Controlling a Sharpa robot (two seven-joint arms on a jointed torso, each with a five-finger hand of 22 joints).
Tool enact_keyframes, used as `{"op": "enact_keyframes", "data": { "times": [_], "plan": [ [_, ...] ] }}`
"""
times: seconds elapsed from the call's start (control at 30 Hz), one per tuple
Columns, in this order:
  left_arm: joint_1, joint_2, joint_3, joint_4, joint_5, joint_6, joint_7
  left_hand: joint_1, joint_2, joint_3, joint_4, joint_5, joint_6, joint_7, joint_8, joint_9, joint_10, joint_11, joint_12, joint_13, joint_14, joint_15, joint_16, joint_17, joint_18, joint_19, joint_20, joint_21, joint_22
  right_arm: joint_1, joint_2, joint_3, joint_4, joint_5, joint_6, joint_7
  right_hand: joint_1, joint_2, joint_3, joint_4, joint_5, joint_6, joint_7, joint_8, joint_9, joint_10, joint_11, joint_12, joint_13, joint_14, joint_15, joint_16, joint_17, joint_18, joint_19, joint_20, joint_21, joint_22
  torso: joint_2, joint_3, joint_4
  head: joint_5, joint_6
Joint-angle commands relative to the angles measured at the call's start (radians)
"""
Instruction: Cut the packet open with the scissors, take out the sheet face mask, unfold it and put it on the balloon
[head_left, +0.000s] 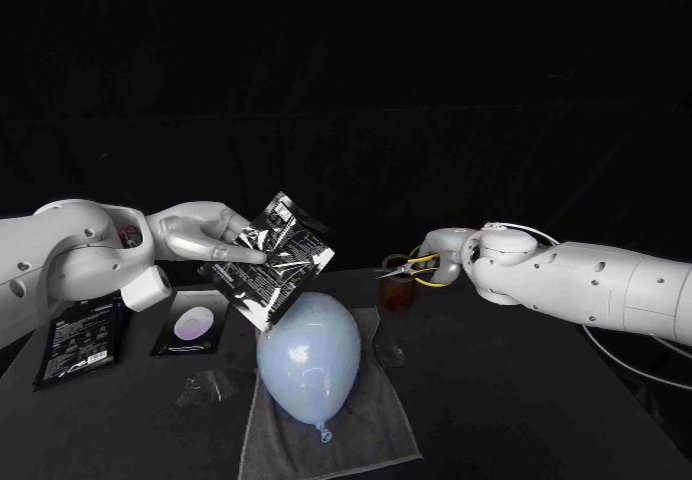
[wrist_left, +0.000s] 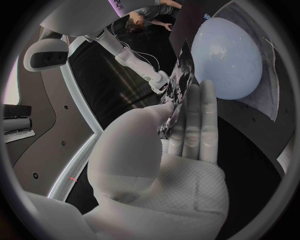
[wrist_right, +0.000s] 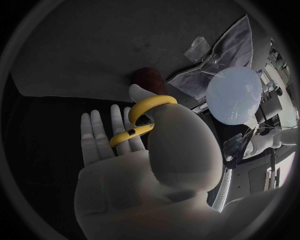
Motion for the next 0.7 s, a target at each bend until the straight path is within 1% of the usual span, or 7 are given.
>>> {"op": "enact_keyframes", "data": {
  "times": [0.03, 0.07, 0.1, 0.23, 0.33, 0.43, 0.7],
  "plan": [
    [0.001, 0.0, 0.001, 0.002, 0.005, 0.007, 0.007, 0.002, 0.006, 0.006, -0.001, 0.003, 0.008, -0.002, 0.007, 0.187, 0.006, -0.002, -0.007, 0.001, -0.002, -0.006, 0.003, 0.002, 0.012, -0.008, 0.001, 0.006, 0.002, 0.0, 0.002, 0.001, -0.004, -0.018, 0.032, -0.017, -0.001, 0.006, -0.02, 0.026, 0.003, -0.004, -0.004, -0.006, 0.0, -0.003, -0.017, 0.014, 0.003, -0.013, -0.003, 0.01, -0.003, -0.019, -0.005, -0.001, -0.01, -0.004, 0.0, 0.0, -0.0005, -0.001, -0.001],
    [0.001, 0.0, 0.001, 0.002, 0.005, 0.007, 0.007, 0.002, 0.006, 0.006, -0.001, 0.003, 0.008, -0.002, 0.007, 0.187, 0.006, -0.002, -0.007, 0.001, -0.002, -0.006, 0.003, 0.002, 0.012, -0.008, 0.001, 0.006, 0.002, 0.0, 0.003, 0.001, -0.005, -0.015, 0.032, -0.018, -0.036, 0.014, -0.035, 0.061, 0.004, -0.005, 0.003, -0.008, -0.004, 0.01, -0.089, 0.024, 0.004, -0.02, -0.009, 0.015, -0.005, -0.024, -0.041, -0.001, -0.022, -0.014, 0.0, -0.0002, -0.0005, -0.001, -0.001],
    [0.001, 0.0, 0.001, 0.002, 0.005, 0.007, 0.007, 0.002, 0.006, 0.006, -0.001, 0.003, 0.008, -0.002, 0.007, 0.187, 0.006, -0.002, -0.007, 0.001, -0.002, -0.006, 0.003, 0.002, 0.012, -0.008, 0.001, 0.006, 0.002, 0.0, 0.003, 0.001, -0.005, -0.013, 0.03, -0.019, -0.042, 0.014, -0.04, 0.069, 0.004, -0.013, -0.007, -0.014, -0.009, 0.009, -0.106, 0.026, 0.002, -0.023, -0.011, 0.019, -0.005, -0.025, -0.049, 0.0, -0.026, -0.017, 0.0, -0.0003, -0.0003, -0.001, 0.0],
    [0.001, 0.0, 0.001, 0.001, 0.005, 0.007, 0.006, 0.002, 0.006, 0.006, -0.001, 0.003, 0.008, -0.002, 0.007, 0.187, 0.006, -0.002, -0.007, 0.001, -0.002, -0.006, 0.003, 0.002, 0.012, -0.008, 0.001, 0.006, 0.002, 0.0, 0.004, 0.001, -0.007, -0.008, 0.022, -0.024, -0.038, 0.016, -0.056, 0.088, 0.004, -0.021, -0.016, -0.023, -0.023, -0.002, -0.11, 0.025, 0.0, -0.046, -0.038, 0.028, -0.009, -0.035, -0.055, 0.0, -0.03, -0.021, 0.001, 0.0001, 0.0004, -0.001, 0.0],
    [0.001, 0.0, 0.001, 0.001, 0.005, 0.008, 0.006, 0.002, 0.006, 0.006, -0.001, 0.003, 0.008, -0.002, 0.007, 0.187, 0.006, -0.002, -0.007, 0.001, -0.002, -0.006, 0.003, 0.002, 0.012, -0.008, 0.001, 0.006, 0.002, 0.0, 0.006, 0.001, -0.01, -0.004, 0.016, -0.027, -0.026, 0.015, -0.076, 0.102, 0.004, -0.022, -0.014, -0.027, -0.032, -0.025, -0.086, 0.017, -0.002, -0.068, -0.022, 0.032, -0.014, -0.035, -0.055, 0.0, -0.031, -0.024, 0.001, 0.0, 0.0007, -0.001, -0.001],
    [0.001, 0.0, 0.001, 0.001, 0.006, 0.009, 0.006, 0.002, 0.006, 0.006, -0.001, 0.003, 0.008, -0.002, 0.007, 0.187, 0.006, -0.002, -0.007, 0.001, -0.002, -0.006, 0.003, 0.002, 0.012, -0.008, 0.001, 0.006, 0.002, 0.0, 0.008, 0.001, -0.013, 0.015, 0.012, -0.03, 0.03, 0.01, -0.149, 0.146, 0.004, -0.024, -0.035, -0.033, -0.048, -0.076, 0.013, 0.004, 0.0, -0.094, 0.018, 0.044, -0.02, -0.036, -0.056, 0.001, -0.034, -0.028, 0.0, -0.0001, 0.0008, -0.001, -0.001],
    [0.001, 0.0, 0.001, 0.0, 0.006, 0.01, 0.005, 0.002, 0.006, 0.006, -0.001, 0.003, 0.008, -0.002, 0.007, 0.187, 0.006, -0.002, -0.007, 0.001, -0.002, -0.006, 0.003, 0.002, 0.012, -0.008, 0.001, 0.006, 0.002, 0.0, 0.01, 0.001, -0.016, 0.046, 0.031, -0.031, 0.114, -0.002, -0.187, 0.222, 0.004, -0.021, -0.012, -0.038, -0.071, -0.097, 0.001, 0.013, 0.0, -0.119, 0.022, 0.063, -0.033, -0.04, -0.055, -0.001, -0.036, -0.034, 0.0, -0.0005, 0.0001, 0.001, -0.003]
  ]
}}
